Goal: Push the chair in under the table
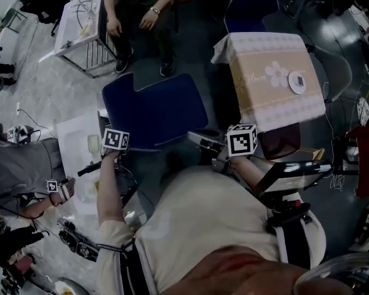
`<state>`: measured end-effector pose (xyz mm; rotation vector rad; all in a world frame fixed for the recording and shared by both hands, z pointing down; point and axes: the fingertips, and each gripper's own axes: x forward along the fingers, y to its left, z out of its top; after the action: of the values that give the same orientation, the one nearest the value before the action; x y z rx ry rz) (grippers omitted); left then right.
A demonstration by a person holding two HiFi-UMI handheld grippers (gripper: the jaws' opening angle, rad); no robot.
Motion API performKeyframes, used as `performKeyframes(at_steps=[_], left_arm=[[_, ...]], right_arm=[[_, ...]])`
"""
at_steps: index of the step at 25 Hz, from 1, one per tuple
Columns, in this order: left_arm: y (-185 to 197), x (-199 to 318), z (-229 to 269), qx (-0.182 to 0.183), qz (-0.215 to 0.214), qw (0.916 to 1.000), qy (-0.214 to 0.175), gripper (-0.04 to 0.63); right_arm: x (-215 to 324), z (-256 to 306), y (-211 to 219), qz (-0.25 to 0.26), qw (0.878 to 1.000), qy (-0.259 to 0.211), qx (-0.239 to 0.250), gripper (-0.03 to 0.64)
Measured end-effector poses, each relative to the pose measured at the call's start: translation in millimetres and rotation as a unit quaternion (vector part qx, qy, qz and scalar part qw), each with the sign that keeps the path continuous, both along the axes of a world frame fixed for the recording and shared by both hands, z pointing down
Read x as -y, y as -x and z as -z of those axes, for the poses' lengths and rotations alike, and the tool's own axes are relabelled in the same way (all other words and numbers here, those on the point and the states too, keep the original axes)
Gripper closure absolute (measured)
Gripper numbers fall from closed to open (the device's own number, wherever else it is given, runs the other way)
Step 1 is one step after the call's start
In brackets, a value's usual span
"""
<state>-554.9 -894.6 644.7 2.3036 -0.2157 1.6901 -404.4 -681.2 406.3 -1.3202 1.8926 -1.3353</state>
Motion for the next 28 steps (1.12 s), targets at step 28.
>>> performKeyframes(at_steps=[28], left_arm=[[-21.4,-22.3,-6.9,0.029,-0.021,0.9993,-0.007,0.414]], right_arm=[[-2.7,-4.3,-3.5,-0.022,0.999,0.005,0.030,0.604]])
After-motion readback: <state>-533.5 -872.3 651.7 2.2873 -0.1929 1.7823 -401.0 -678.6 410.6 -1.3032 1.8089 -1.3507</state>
